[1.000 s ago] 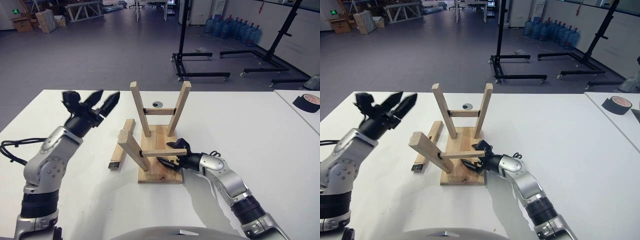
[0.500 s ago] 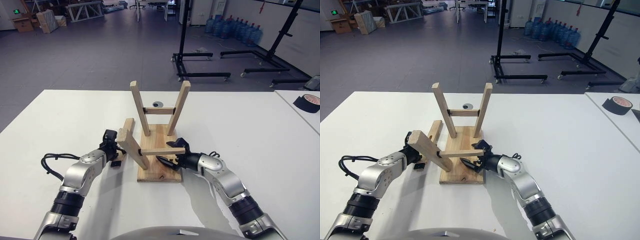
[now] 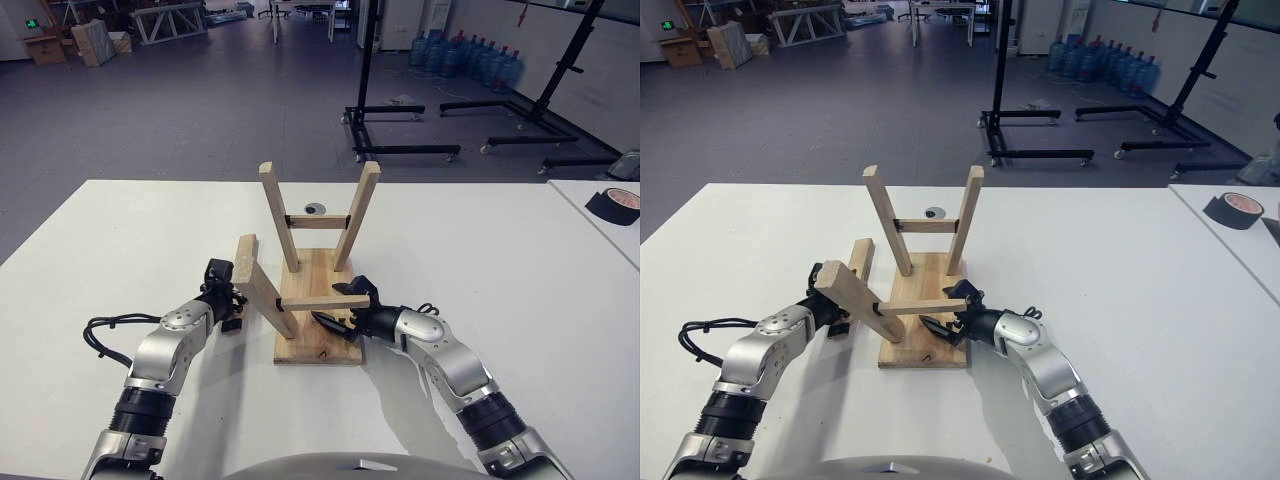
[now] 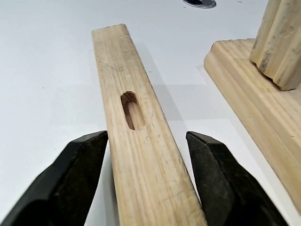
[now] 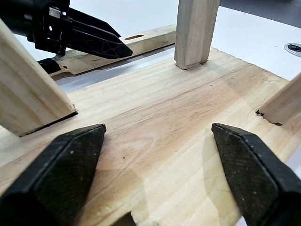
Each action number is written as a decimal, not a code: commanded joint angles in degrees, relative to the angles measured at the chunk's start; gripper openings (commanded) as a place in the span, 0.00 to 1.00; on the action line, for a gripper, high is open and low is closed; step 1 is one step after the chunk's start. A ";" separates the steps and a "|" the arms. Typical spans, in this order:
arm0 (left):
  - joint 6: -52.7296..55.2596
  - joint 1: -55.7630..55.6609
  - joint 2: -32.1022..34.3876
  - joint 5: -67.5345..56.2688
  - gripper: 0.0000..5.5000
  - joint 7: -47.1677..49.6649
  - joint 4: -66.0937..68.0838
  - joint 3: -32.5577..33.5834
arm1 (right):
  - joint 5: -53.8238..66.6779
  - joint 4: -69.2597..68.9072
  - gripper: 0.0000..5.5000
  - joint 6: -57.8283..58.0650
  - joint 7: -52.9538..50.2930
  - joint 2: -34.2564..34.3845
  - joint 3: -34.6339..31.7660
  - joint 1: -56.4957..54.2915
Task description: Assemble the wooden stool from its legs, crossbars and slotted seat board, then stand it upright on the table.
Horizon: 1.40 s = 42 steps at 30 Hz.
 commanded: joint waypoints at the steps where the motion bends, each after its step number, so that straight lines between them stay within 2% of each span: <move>1: 1.08 2.27 1.06 1.43 0.44 -1.26 2.77 1.54 | -5.06 5.10 0.75 4.66 -2.22 -1.80 2.45 4.44; 5: -1.76 2.64 1.08 2.08 0.37 -2.85 2.16 2.45 | -4.79 5.00 0.75 4.51 -2.20 -1.99 2.00 4.44; 13: -8.31 2.49 1.72 4.30 0.37 -3.00 1.28 5.86 | -3.38 3.01 0.75 4.18 -0.79 -3.80 -0.88 4.09; 16: -16.03 1.41 0.22 2.56 0.37 -3.07 -0.26 10.80 | -1.47 0.91 0.75 2.91 0.69 -4.05 -2.71 4.64; 19: -24.94 1.05 0.32 -4.88 0.37 -10.54 -4.05 17.26 | 1.57 -2.36 0.75 -1.13 4.39 -5.72 -5.77 6.37; 22: -26.97 2.25 3.02 -11.67 0.37 -19.79 -7.20 20.41 | 4.29 -2.84 0.75 -3.75 7.32 -7.34 -9.92 6.15; 25: -25.41 2.35 4.07 -17.19 0.37 -24.47 -10.57 21.47 | 6.82 -2.96 0.75 -5.76 9.22 -7.72 -13.72 5.11; 29: -21.21 4.83 5.60 -22.02 0.37 -32.29 -13.14 18.31 | 10.83 -2.58 0.75 -4.20 11.98 -7.29 -16.38 3.20; 33: -16.46 5.72 7.79 -26.21 0.37 -40.39 -13.04 15.87 | 21.67 -5.04 0.75 2.84 14.78 -5.20 -20.09 0.39; 37: -11.28 3.26 11.36 -26.30 0.37 -48.82 -9.28 10.50 | 35.02 -3.84 0.75 12.00 17.41 -2.17 -24.17 -5.95; 42: -0.09 -1.88 12.58 -32.92 0.37 -54.92 -3.13 9.65 | 40.69 0.04 0.75 16.91 18.03 1.53 -25.13 -11.54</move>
